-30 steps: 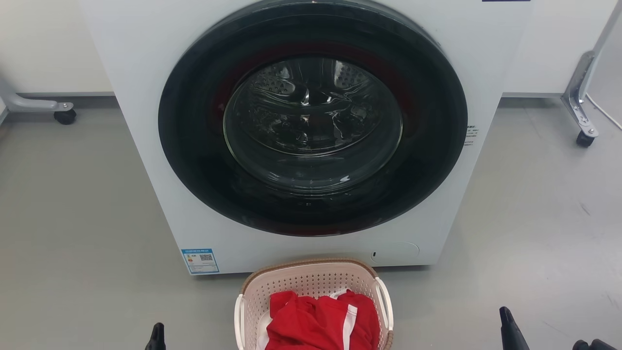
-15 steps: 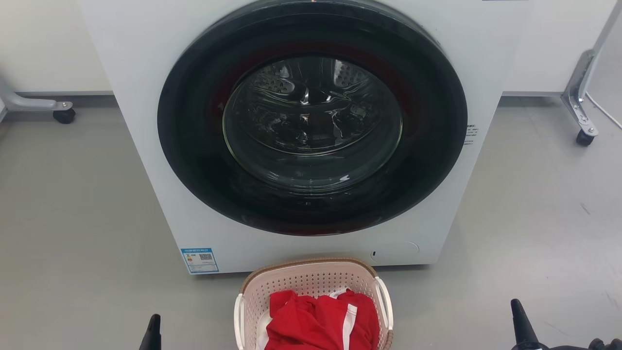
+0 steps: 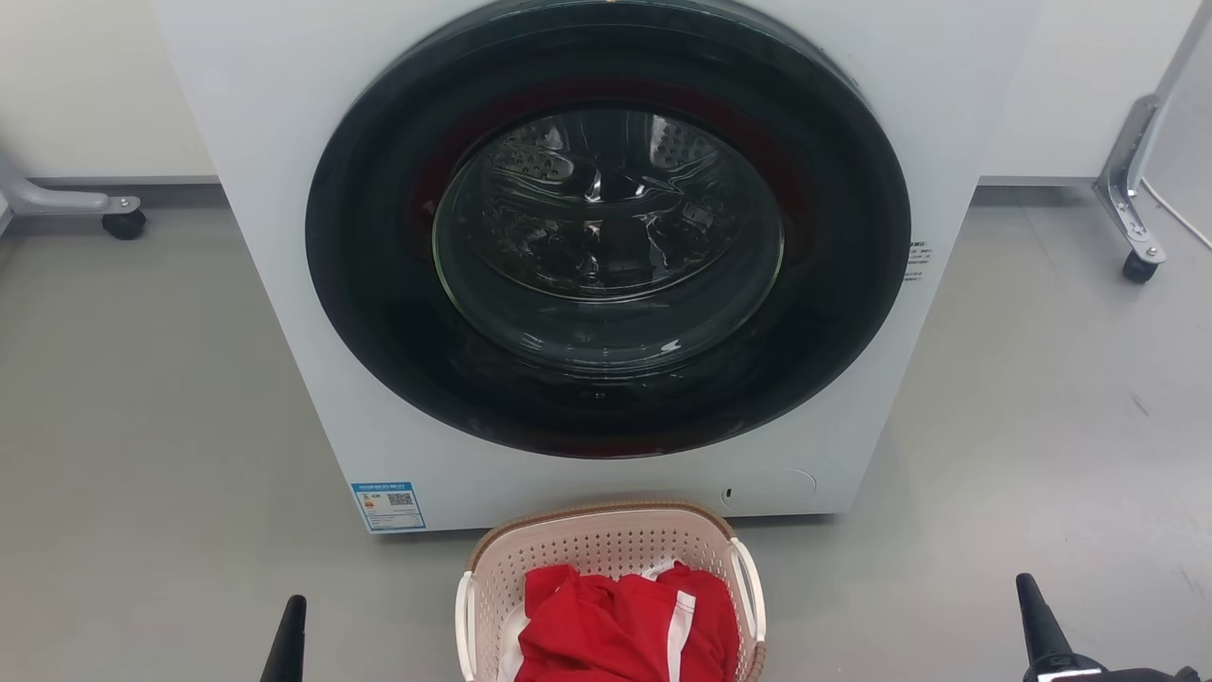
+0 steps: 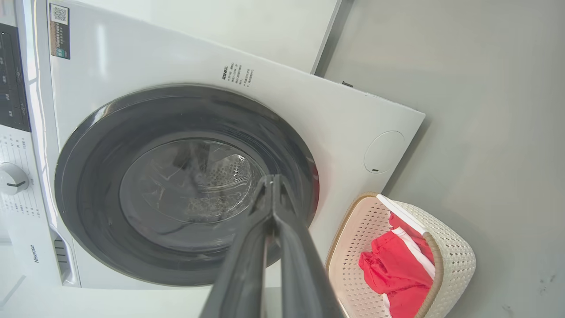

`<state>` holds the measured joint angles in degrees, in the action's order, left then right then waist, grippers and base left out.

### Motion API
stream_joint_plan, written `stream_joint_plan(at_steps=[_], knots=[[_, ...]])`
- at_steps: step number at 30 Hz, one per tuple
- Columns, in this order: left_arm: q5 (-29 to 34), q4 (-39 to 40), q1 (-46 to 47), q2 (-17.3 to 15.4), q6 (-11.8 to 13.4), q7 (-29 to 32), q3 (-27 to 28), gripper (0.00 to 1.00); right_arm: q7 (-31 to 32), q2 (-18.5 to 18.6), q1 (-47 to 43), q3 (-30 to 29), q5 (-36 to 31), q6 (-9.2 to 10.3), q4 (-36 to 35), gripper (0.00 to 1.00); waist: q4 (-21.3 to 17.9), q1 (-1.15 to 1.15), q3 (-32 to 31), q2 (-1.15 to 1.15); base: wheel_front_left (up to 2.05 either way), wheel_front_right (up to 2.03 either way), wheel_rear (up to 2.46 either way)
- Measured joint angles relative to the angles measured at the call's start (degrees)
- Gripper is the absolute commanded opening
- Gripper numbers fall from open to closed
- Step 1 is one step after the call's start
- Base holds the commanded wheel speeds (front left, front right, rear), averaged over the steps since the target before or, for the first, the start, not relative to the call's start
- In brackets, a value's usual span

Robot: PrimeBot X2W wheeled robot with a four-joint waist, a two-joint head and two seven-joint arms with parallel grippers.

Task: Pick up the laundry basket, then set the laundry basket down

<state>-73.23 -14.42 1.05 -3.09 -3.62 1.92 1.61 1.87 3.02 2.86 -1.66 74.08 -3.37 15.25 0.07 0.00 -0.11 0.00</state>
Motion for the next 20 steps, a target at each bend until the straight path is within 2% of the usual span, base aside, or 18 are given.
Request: stream_joint_plan(at_steps=[20], knots=[[-15.7,-2.1,2.7,0.5,-3.0,3.9,3.2,0.0,3.9,-0.4,1.4,-5.1,14.8,-2.94,1.6,0.0,-0.1,0.0,0.2,0.0,0.0,0.0,0.0]])
